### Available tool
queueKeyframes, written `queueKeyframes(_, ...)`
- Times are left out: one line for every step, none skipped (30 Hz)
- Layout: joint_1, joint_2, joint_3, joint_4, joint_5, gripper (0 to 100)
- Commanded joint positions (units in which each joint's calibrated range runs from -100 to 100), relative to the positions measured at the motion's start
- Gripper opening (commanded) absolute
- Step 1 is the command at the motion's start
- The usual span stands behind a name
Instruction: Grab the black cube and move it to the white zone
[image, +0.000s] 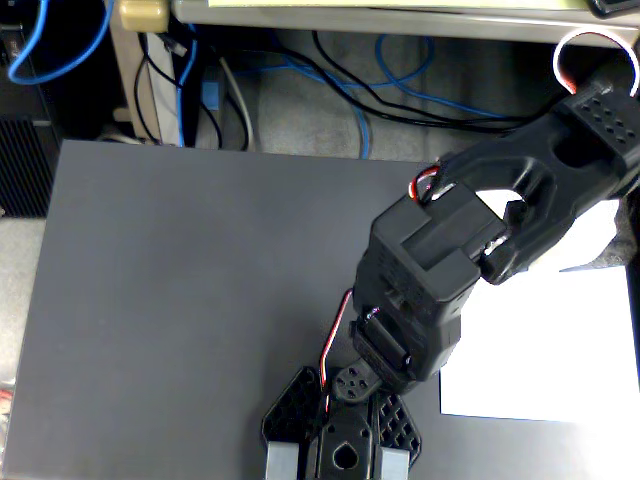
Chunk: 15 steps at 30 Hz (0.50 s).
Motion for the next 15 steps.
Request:
queueKeyframes(0.5, -0.7, -2.1, 1.0, 2.9, 11)
queueKeyframes(0.5, -0.7, -2.1, 1.0, 3.3, 12)
queueKeyframes(0.5, -0.7, -2.1, 1.0, 3.3, 16)
queueKeyframes(0.5, -0.7, -2.1, 1.0, 3.4, 22)
queueKeyframes(0.5, -0.7, -2.1, 1.0, 3.9, 24)
queueKeyframes(0.5, -0.7, -2.0, 1.0, 4.5, 24)
queueKeyframes(0.5, -0.6, -2.0, 1.1, 4.5, 25)
queueKeyframes(0.5, -0.6, -2.0, 2.2, 4.5, 25)
queueKeyframes(0.5, -0.6, -2.0, 3.3, 4.6, 25)
queueKeyframes(0.5, -0.6, -2.1, 3.4, 4.8, 25)
queueKeyframes(0.5, -0.6, -2.1, 3.7, 6.0, 25)
queueKeyframes(0.5, -0.6, -2.1, 4.7, 7.2, 25)
queueKeyframes(0.5, -0.6, -2.1, 5.2, 7.9, 25)
queueKeyframes(0.5, -0.6, -2.3, 5.2, 8.3, 25)
queueKeyframes(0.5, -0.6, -2.9, 4.9, 8.4, 25)
